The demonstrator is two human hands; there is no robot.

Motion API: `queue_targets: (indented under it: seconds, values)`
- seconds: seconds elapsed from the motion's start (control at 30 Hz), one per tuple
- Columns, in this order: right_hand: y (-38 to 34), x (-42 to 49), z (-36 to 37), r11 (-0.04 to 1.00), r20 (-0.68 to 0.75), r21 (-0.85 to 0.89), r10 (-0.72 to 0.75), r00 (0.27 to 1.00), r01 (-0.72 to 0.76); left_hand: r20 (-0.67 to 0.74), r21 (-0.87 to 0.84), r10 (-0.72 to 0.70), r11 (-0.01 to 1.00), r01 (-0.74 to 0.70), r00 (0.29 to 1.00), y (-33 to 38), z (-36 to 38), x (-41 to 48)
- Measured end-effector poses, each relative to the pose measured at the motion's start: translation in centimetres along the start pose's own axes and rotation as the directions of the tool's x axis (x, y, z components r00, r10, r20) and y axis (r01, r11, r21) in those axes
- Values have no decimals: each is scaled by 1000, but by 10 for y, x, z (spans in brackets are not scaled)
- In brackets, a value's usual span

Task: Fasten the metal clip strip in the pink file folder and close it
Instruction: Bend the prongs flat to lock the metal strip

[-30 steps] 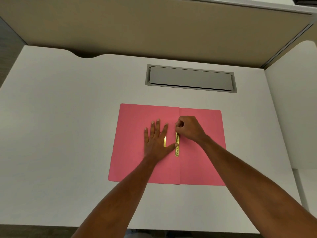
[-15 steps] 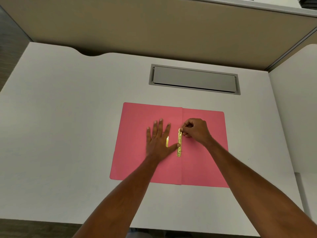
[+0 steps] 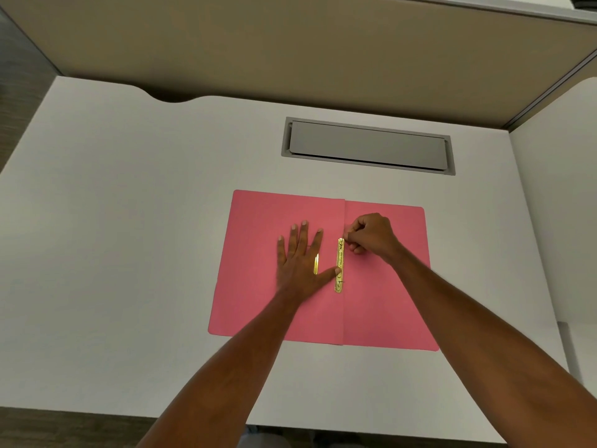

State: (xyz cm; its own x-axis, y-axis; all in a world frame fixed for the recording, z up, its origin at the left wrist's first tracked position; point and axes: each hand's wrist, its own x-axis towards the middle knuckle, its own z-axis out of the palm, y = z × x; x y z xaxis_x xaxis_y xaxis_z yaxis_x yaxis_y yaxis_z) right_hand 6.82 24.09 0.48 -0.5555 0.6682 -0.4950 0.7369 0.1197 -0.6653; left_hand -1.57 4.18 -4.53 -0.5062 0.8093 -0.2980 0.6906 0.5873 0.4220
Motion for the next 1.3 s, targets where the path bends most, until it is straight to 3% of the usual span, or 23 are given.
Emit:
queue_targets:
  seconds: [0.2, 0.43, 0.57, 0.67, 0.77, 0.9, 1.0, 1.3]
  values:
    - [-4, 0, 3, 1000, -45, -10, -22, 999, 21, 3, -2, 1, 1000, -1, 1000, 0, -1, 0]
    - [19, -54, 23, 999, -259, 47, -12, 966, 25, 1, -21, -4, 1000, 4, 1000, 1, -3, -1]
    - [35, -98, 48, 979, -156, 165, 143, 977, -117, 16, -9, -2, 1000, 2, 1000, 1, -4, -2]
    - [40, -120, 64, 976, -126, 165, 163, 978, -142, 20, -3, -2, 1000, 2, 1000, 1, -6, -2]
    - [42, -137, 77, 994, -196, 56, 99, 976, -89, 21, -7, 2, 1000, -2, 1000, 2, -6, -3]
    - [40, -151, 92, 972, -274, -235, -45, 961, -21, 26, -11, 0, 1000, 1, 1000, 1, -7, -3]
    - [42, -155, 99, 914, -240, -406, -113, 964, 6, 24, -15, 1, 1000, 0, 1000, 2, -8, -3]
    - [37, -153, 99, 695, -72, -711, -221, 973, 105, 27, -10, 0, 1000, 1, 1000, 3, -8, -4]
